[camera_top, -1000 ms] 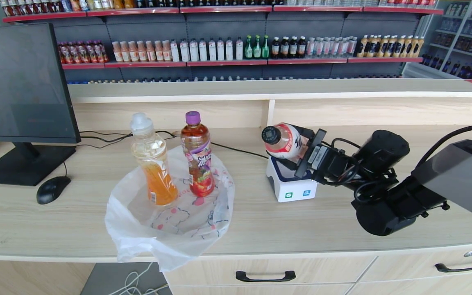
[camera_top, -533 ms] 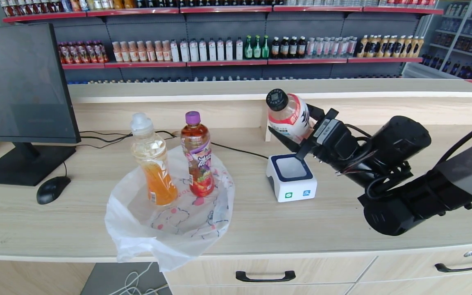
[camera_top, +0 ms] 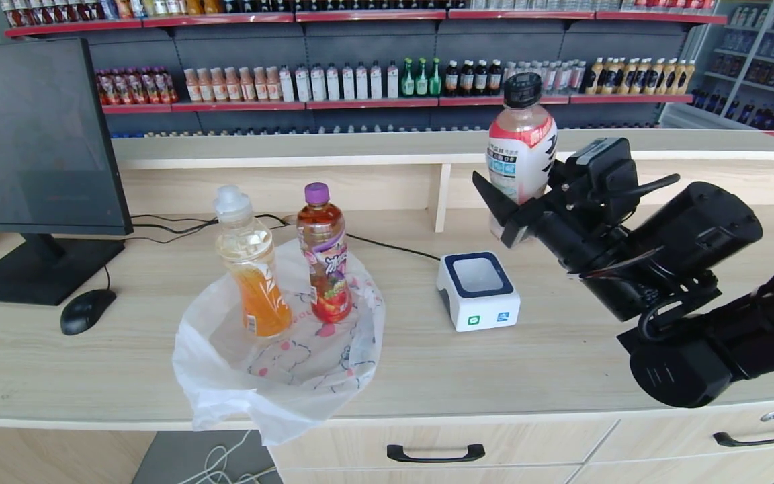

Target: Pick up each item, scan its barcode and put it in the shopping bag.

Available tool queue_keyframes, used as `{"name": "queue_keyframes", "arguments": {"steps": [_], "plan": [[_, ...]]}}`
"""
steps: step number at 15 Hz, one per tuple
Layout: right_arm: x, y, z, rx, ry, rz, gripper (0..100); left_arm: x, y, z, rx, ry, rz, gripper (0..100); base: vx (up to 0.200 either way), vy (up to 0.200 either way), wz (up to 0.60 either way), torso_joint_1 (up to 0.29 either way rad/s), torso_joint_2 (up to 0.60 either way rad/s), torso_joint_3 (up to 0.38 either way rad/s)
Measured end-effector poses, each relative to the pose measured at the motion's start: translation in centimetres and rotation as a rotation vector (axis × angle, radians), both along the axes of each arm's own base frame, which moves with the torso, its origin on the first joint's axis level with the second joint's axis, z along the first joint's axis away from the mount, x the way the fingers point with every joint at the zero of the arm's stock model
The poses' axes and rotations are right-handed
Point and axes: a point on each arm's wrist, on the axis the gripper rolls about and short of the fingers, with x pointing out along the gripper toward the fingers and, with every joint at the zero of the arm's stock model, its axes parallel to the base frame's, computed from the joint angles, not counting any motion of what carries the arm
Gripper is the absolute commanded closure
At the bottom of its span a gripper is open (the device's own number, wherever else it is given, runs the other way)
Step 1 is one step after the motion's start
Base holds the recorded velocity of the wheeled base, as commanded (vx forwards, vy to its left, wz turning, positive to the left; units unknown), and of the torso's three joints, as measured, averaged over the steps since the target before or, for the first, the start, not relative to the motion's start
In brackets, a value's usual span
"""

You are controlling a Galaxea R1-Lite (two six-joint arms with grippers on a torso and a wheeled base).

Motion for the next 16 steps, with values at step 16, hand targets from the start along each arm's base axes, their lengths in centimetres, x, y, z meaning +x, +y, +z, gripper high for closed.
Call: {"name": "queue_keyframes", "arguments": {"steps": [16], "plan": [[-3.3, 0.3, -2.5, 0.360, 0.321, -0.104, 100, 0.0, 0.0, 0.0, 0.000, 0.000, -0.001, 0, -0.050, 0.000, 0.00, 0.001, 0.00, 0.001]]}}
